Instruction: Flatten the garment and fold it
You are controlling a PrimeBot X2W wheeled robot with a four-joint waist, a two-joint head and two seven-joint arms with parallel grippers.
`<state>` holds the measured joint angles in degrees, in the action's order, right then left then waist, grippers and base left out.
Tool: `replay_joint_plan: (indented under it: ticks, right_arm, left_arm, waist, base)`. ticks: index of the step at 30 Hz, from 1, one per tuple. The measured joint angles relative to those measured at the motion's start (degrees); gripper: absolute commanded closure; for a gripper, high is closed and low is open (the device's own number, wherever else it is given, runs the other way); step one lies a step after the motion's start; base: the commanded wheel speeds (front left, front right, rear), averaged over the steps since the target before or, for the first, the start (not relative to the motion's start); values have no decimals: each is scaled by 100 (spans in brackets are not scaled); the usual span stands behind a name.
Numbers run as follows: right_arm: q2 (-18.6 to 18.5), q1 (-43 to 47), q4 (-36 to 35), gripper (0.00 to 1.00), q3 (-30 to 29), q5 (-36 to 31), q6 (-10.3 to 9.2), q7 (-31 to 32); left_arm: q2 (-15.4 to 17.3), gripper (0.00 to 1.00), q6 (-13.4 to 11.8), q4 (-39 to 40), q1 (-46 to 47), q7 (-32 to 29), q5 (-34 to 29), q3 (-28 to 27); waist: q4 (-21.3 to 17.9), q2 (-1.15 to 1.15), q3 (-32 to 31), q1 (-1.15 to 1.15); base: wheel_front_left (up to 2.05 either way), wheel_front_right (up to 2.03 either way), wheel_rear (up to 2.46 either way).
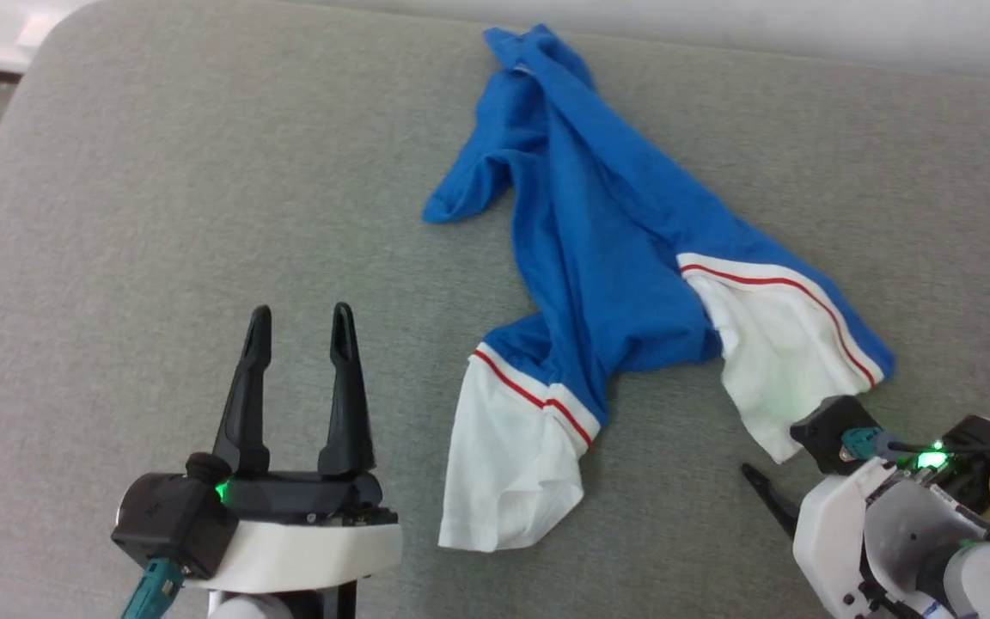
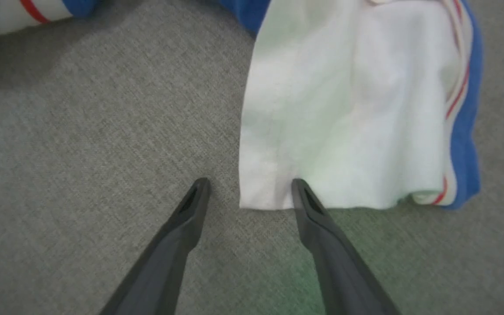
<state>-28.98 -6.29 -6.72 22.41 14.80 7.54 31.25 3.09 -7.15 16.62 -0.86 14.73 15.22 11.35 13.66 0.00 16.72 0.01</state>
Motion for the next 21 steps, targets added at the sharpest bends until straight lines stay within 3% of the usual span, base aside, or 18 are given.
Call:
replay_joint_plan:
  ticks: [4, 5, 6, 7, 14, 17, 21]
  right_arm:
    - [-107, -214, 191, 0, 141, 5, 1, 42]
    - [-107, -247, 238, 56, 147, 4, 7, 41]
    - [-105, -274, 282, 84, 152, 5, 8, 29]
    - [-65, -288, 326, 100, 98, 23, 8, -23]
    - [535, -329, 170, 100, -415, 357, 7, -377]
    - [945, -496, -110, 100, -1202, 704, 7, -475]
    - [1199, -597, -469, 100, -2654, 756, 5, -504]
  left_arm:
    - [-3, 0, -14, -12, 15, 0, 11, 31]
    - [-3, 0, -31, -13, 15, 0, 11, 34]
    - [-3, 0, -53, -16, 15, 0, 11, 36]
    - [-3, 0, -55, -24, 15, 0, 11, 30]
    - [-7, 0, -97, -64, 3, 0, -11, -80]
    - [-9, 0, -58, -86, -2, 0, -11, -123]
    - [-10, 0, 8, -152, -29, 0, -14, -152]
  waist:
    - [162, 0, 57, -1]
    - [190, 0, 67, -1]
    - [211, 0, 73, -1]
    - [220, 0, 72, -1]
    - [27, 0, -7, 0]
    - [-139, 0, -103, 0]
    - [-380, 0, -259, -1]
  base:
    - [0, 0, 0]
    - [0, 0, 0]
    - [0, 0, 0]
    - [0, 0, 0]
    - [0, 0, 0]
    - [0, 0, 0]
    - [0, 0, 0]
